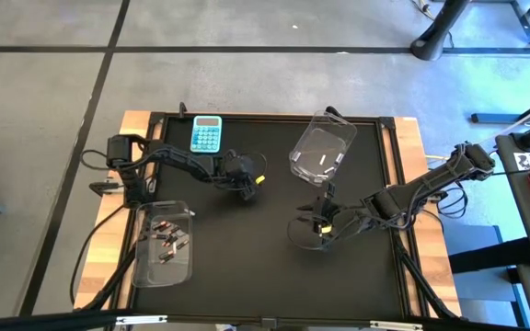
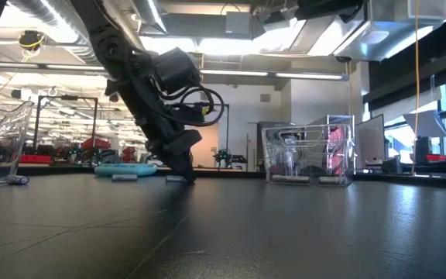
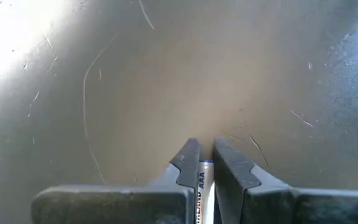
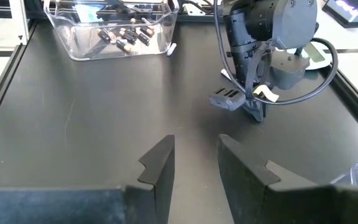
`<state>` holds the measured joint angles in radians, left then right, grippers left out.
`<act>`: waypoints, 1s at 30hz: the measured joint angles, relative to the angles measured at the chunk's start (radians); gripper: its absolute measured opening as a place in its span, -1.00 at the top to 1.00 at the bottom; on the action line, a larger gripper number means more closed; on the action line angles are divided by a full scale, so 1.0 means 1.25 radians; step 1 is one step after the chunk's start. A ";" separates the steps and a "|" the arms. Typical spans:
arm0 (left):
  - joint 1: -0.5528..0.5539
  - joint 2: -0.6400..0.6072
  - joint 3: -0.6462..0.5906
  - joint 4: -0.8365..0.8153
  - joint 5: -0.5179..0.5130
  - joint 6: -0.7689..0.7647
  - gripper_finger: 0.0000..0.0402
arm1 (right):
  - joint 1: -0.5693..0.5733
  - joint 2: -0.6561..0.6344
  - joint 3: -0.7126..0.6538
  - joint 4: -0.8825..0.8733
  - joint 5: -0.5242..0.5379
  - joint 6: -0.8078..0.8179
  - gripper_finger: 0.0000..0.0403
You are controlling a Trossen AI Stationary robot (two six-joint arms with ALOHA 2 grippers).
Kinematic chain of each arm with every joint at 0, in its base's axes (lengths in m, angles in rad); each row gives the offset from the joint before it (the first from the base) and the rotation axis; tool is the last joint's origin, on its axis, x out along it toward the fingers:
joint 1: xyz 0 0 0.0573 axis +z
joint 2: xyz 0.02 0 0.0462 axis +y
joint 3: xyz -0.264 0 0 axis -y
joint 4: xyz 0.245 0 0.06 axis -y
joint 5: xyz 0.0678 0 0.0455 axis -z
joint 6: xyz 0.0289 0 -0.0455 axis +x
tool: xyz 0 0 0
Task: Sort batteries
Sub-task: Put the white battery into the top transparent bin
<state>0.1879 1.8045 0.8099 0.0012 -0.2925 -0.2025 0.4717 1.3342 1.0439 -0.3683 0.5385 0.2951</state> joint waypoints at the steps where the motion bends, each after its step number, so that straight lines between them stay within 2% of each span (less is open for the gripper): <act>1: 0.000 -0.002 -0.001 0.004 -0.005 0.000 0.88 | 0.000 0.000 0.000 0.000 0.000 0.000 0.38; 9: 0.007 -0.069 -0.005 0.001 -0.018 0.043 0.36 | 0.000 0.000 0.000 -0.001 0.000 0.004 0.38; 13: 0.011 -0.118 -0.004 -0.061 -0.021 0.044 0.13 | 0.000 0.000 0.000 -0.002 -0.001 0.010 0.38; 16: 0.013 -0.138 -0.002 -0.116 -0.024 0.052 0.03 | 0.000 0.000 0.000 -0.001 -0.006 0.011 0.38; 21: 0.045 -0.106 -0.003 -0.157 -0.033 0.064 0.06 | 0.000 0.000 0.000 0.001 -0.006 0.012 0.38; 30: 0.091 -0.052 0.002 -0.125 -0.002 0.081 0.39 | 0.000 0.000 0.000 -0.001 -0.008 0.012 0.38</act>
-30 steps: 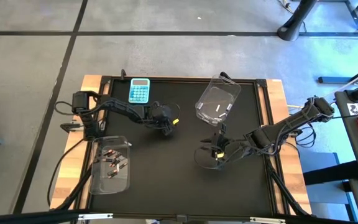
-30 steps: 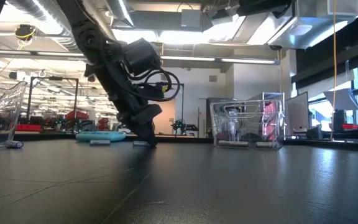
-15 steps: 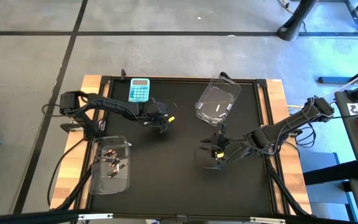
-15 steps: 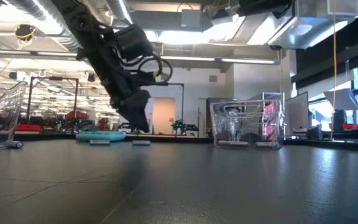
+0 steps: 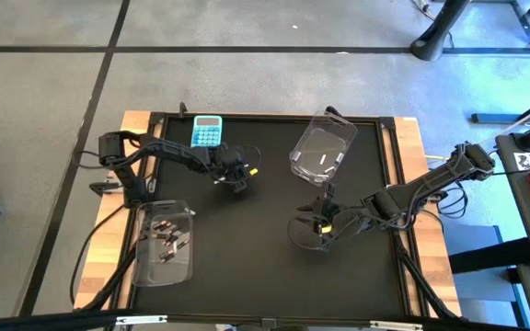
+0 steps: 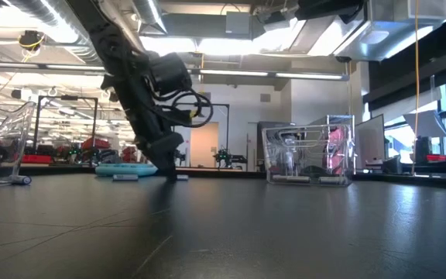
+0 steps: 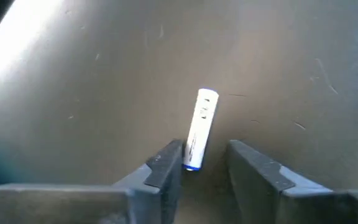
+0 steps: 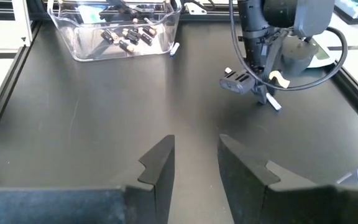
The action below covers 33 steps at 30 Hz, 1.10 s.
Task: Sort batteries
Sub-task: Put the white battery into the top transparent bin
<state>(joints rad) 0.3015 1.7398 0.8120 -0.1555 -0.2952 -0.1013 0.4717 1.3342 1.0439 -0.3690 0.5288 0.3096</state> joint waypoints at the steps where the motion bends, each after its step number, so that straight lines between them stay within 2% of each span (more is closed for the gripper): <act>1: 0.002 0.000 0.000 0.000 0.014 0.009 0.44 | 0.000 0.000 0.000 0.000 -0.002 0.000 0.38; 4: 0.004 0.000 0.000 0.000 0.060 0.034 0.63 | 0.000 0.000 0.000 0.000 -0.005 0.000 0.38; 8: 0.004 0.000 0.000 -0.006 0.072 0.027 0.91 | 0.000 0.004 0.000 0.002 -0.005 0.002 0.38; 15: -0.029 -0.036 -0.004 -0.007 0.069 0.009 0.94 | 0.000 0.062 0.001 0.010 -0.005 0.000 0.38; 21: -0.146 -0.109 -0.004 0.033 0.080 -0.004 0.95 | 0.000 0.164 0.000 0.056 -0.005 -0.029 0.38; 26: -0.312 -0.123 -0.004 0.161 0.035 -0.011 0.96 | 0.000 0.233 -0.057 0.330 -0.027 -0.106 0.38; 33: -0.540 -0.121 -0.004 0.357 -0.162 -0.003 0.97 | -0.001 0.250 -0.126 0.649 0.001 -0.233 0.38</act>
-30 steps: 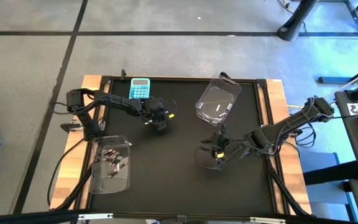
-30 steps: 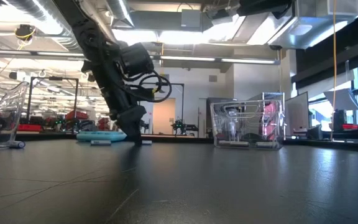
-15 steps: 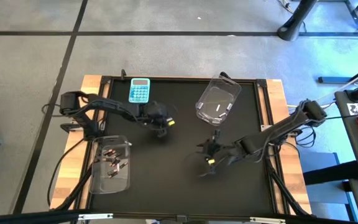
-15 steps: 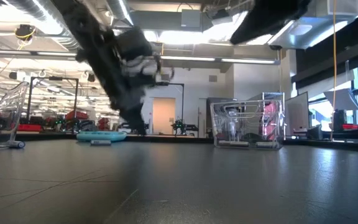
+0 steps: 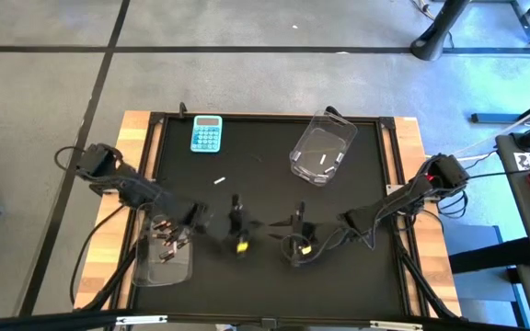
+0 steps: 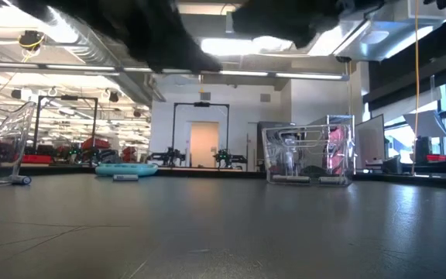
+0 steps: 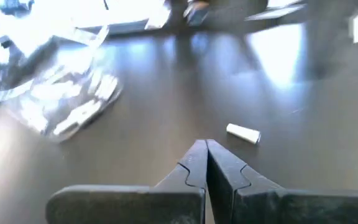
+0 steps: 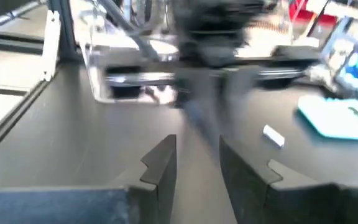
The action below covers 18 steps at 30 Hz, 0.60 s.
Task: Sort batteries
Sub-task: Put the white battery into the top transparent bin
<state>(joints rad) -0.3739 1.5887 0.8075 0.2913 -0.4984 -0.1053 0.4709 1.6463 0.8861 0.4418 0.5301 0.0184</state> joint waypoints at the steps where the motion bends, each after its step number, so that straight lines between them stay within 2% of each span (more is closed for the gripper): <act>1: -0.027 0.000 0.000 0.019 -0.027 0.004 0.97 | 0.000 0.000 0.000 0.021 -0.003 -0.024 0.38; 5: -0.100 0.000 0.000 0.046 -0.116 0.021 0.98 | 0.001 -0.010 0.000 0.032 -0.021 -0.073 0.38; 8: -0.120 0.000 0.000 0.012 -0.130 -0.019 0.98 | 0.021 -0.059 0.000 -0.118 -0.027 -0.020 0.38; 10: -0.130 0.000 0.000 -0.019 -0.130 -0.057 0.99 | 0.051 -0.106 0.001 -0.276 -0.069 0.082 0.38; 13: -0.140 -0.001 0.000 -0.052 -0.131 -0.095 0.99 | 0.114 -0.161 0.001 -0.487 -0.223 0.311 0.38; 18: -0.141 -0.001 0.000 -0.058 -0.131 -0.119 1.00 | 0.246 -0.174 0.001 -0.657 -0.333 0.676 0.38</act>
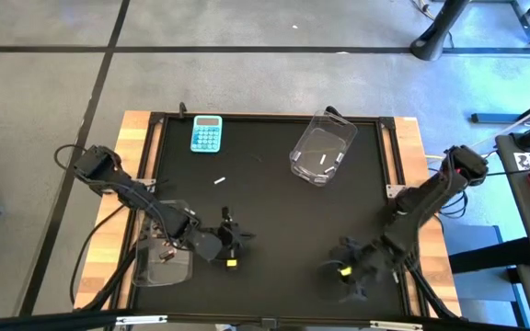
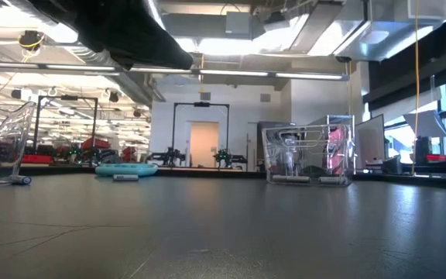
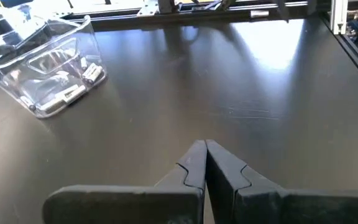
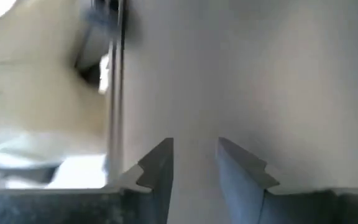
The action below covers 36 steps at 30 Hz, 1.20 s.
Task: Sort batteries
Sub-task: Put the white battery into the top transparent bin
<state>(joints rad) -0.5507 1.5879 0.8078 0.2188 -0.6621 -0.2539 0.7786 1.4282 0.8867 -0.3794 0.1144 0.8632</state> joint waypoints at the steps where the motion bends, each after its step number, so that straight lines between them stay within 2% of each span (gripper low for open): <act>1: 0.000 0.000 0.000 0.000 0.000 -0.002 1.00 | 0.024 0.002 0.000 -0.022 -0.022 0.068 0.38; 8: 0.000 0.000 0.000 0.000 0.000 -0.001 1.00 | 0.145 0.008 0.000 -0.174 -0.119 0.534 0.38; 11: 0.000 0.000 0.000 0.000 0.000 -0.001 0.99 | 0.170 0.019 0.000 -0.248 -0.216 0.696 0.38; 13: 0.000 0.000 0.000 0.000 0.000 -0.001 0.99 | 0.181 0.042 0.000 -0.311 -0.292 0.757 0.38; 17: 0.000 0.000 0.000 -0.002 0.000 -0.001 0.99 | 0.184 0.111 0.000 -0.397 -0.447 0.772 0.38; 22: 0.000 -0.001 0.000 -0.009 0.000 -0.001 0.99 | 0.183 0.186 0.000 -0.413 -0.519 0.706 0.49; 30: -0.002 -0.002 0.001 -0.024 0.000 -0.008 0.99 | 0.183 0.249 0.002 -0.396 -0.539 0.638 0.74; 36: -0.003 -0.002 0.001 -0.023 0.000 -0.010 0.99 | 0.160 0.249 0.004 -0.376 -0.459 0.603 0.78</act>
<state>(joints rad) -0.5549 1.5860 0.8085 0.1902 -0.6621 -0.2660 0.9784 1.7393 0.8919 -0.8489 -0.4598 1.6169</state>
